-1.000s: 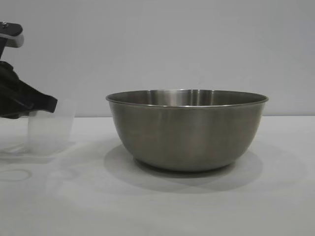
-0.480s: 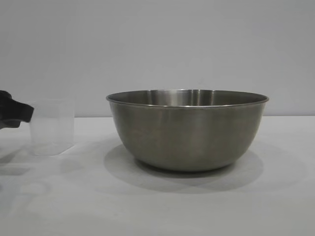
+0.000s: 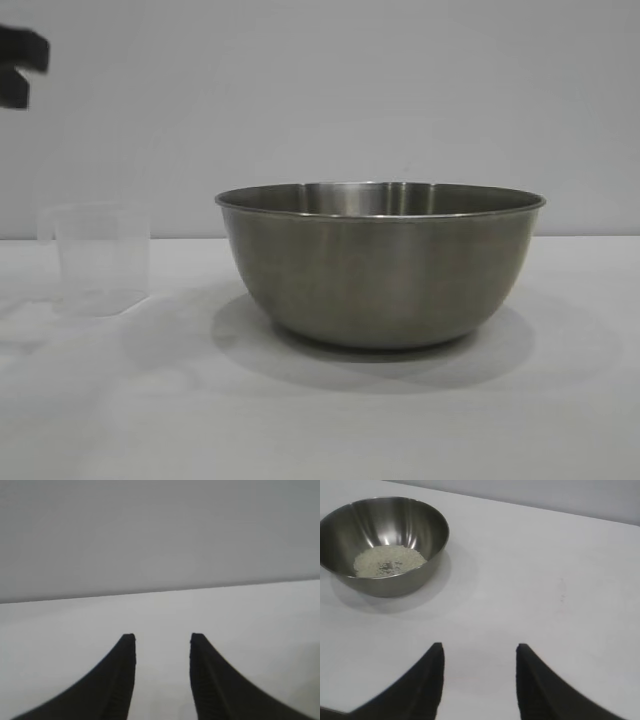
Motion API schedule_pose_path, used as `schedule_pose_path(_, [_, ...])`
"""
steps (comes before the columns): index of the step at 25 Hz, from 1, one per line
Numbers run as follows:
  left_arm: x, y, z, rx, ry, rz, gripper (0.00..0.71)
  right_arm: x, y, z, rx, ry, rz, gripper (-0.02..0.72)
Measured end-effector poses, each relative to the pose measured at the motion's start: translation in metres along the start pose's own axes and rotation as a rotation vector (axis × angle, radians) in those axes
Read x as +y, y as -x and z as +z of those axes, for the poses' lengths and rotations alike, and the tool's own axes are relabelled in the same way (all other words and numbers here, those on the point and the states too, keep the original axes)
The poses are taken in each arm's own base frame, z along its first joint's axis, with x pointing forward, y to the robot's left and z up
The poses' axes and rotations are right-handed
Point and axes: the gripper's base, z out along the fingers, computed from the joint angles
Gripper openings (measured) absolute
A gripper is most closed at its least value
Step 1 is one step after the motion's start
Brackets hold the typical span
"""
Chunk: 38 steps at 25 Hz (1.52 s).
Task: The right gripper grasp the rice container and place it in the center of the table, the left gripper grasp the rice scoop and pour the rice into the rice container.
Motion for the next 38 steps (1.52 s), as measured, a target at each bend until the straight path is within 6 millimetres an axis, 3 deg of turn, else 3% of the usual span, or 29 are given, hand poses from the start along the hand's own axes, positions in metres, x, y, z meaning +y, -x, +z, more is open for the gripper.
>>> schedule_pose_path(6, [0.021,0.011,-0.009,-0.003,-0.084,-0.023,0.133,0.0,0.0,0.0,0.0,0.0,0.0,0.319])
schedule_pose_path(10, [0.023,0.027,-0.02,-0.068,-0.137,0.03,0.133,0.0,0.0,0.0,0.0,0.0,0.0,0.319])
schedule_pose_path(14, [0.014,0.051,-0.044,-0.165,-0.201,0.153,0.133,0.0,0.0,0.0,0.0,0.0,0.0,0.319])
schedule_pose_path(19, [0.019,0.072,-0.087,-0.181,-0.099,0.196,0.133,0.0,0.0,0.0,0.0,0.0,0.0,0.319])
schedule_pose_path(26, [0.029,0.077,-0.148,-0.166,0.061,0.169,0.133,0.0,0.0,0.0,0.0,0.0,0.0,0.319])
schedule_pose_path(29, [0.034,0.069,-0.169,-0.12,0.13,0.126,0.133,0.0,0.0,0.0,0.0,0.0,0.0,0.319])
schedule_pose_path(34, [0.038,0.053,-0.195,-0.025,0.186,0.031,0.133,0.0,0.0,0.0,0.0,0.0,0.0,0.319])
schedule_pose_path(38, [0.032,0.051,-0.213,0.039,0.126,0.05,0.133,0.0,0.0,0.0,0.0,0.0,0.0,0.319])
